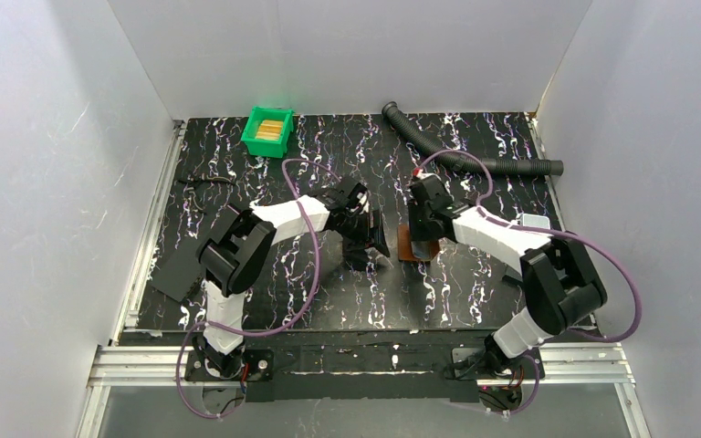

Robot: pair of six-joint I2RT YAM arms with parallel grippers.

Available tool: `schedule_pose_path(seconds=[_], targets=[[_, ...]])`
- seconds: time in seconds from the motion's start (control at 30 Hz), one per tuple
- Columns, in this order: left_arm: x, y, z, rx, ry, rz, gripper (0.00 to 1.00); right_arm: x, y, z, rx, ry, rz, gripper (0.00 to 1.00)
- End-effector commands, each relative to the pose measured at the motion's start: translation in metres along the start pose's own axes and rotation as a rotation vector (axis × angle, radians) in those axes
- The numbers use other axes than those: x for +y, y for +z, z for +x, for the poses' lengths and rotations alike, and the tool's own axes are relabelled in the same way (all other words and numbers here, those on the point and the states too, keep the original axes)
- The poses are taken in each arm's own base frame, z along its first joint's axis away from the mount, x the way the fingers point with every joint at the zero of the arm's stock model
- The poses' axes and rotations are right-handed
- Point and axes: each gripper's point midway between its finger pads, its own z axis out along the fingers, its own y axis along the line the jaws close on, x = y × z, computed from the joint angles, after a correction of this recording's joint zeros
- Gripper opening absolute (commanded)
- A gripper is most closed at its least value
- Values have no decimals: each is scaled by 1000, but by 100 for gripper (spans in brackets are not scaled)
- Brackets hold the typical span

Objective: Put the credit cards into the card holder
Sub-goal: Open the card holder at the center of the board.

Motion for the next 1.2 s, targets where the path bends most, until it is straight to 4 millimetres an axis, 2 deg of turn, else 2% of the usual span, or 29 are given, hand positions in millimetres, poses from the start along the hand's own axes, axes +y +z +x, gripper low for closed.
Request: schedule_pose_path(seconds=[0.0,0.1,0.2,0.23,0.33,0.47,0.6,0.73,0.87,0.93,1.17], targets=[[-3,-20,1,-7,-12,44,61,18,-5,3,6,62,-231,32],[-16,-25,0,-13,-5,114,60,18,-7,4,7,111,-331,28],[-30,-28,-3,-12,8,170,57,15,-6,7,33,183,-415,12],[-33,-28,-4,-12,16,179,57,15,-8,7,33,205,-450,9],[-45,-29,-7,-16,37,200,56,18,-13,7,34,246,-541,8],[-66,-27,-13,-48,73,205,53,14,-16,9,26,270,-586,1],[-70,-17,-25,-88,65,161,48,11,-14,9,20,288,-624,1],[-72,-5,-30,-89,67,144,47,10,-9,13,38,320,-651,1],[-65,9,-30,-74,64,97,47,10,-10,11,33,330,-664,4],[-54,16,-30,-71,58,39,47,9,-11,10,30,332,-670,5],[-31,33,-20,-19,39,-33,42,13,-22,6,26,329,-716,25]])
